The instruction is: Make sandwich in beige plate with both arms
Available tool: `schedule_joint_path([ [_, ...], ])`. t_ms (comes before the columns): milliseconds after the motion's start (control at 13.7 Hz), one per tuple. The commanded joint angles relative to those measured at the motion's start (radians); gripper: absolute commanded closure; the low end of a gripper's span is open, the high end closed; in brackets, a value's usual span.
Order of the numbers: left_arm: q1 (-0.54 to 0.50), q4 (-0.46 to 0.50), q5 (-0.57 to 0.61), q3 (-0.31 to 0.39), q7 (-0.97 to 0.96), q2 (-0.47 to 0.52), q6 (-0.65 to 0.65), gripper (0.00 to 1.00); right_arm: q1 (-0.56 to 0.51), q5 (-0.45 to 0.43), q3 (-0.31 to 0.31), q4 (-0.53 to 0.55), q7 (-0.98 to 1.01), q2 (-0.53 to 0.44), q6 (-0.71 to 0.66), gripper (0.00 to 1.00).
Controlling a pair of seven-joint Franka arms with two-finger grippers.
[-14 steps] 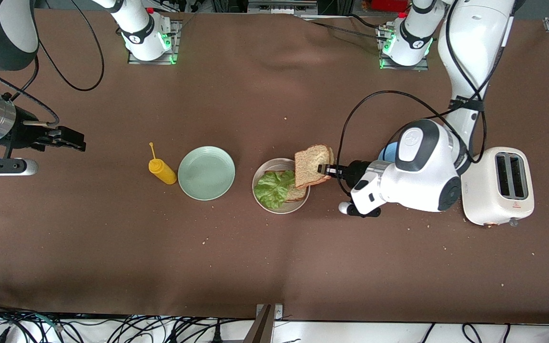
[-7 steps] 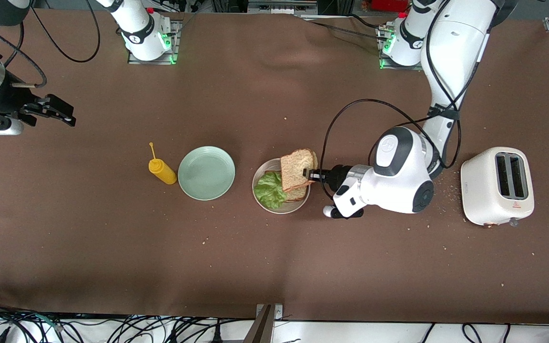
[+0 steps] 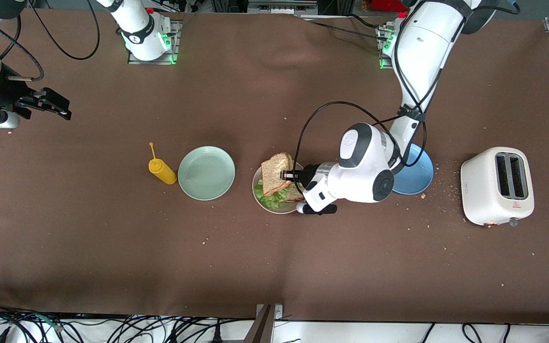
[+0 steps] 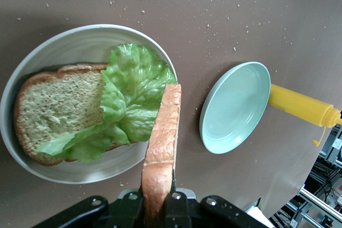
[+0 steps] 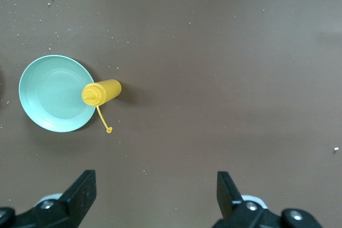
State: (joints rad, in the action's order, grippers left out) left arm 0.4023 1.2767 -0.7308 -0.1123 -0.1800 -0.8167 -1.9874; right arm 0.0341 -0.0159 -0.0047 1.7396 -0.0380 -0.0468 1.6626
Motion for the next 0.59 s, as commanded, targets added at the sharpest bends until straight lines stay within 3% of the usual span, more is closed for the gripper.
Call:
schedule_joint_path([
  [0,0.013,-0.025,-0.036,0.013,-0.018,-0.025,-0.002,1.0,-0.011,0.008,0.002,0.001,0.001,-0.008,-0.003,0.0],
  [366,0.012,-0.019,-0.038,0.014,-0.01,-0.056,-0.019,1.0,-0.01,0.008,0.002,-0.005,-0.006,-0.008,-0.042,0.0],
  [439,0.007,-0.019,-0.036,0.014,-0.007,-0.061,-0.018,0.93,-0.01,0.008,0.003,-0.008,-0.006,-0.008,-0.044,0.0],
  [513,0.003,-0.019,-0.035,0.016,-0.003,-0.061,-0.018,0.69,-0.01,0.008,0.003,-0.009,-0.006,-0.007,-0.037,0.0],
])
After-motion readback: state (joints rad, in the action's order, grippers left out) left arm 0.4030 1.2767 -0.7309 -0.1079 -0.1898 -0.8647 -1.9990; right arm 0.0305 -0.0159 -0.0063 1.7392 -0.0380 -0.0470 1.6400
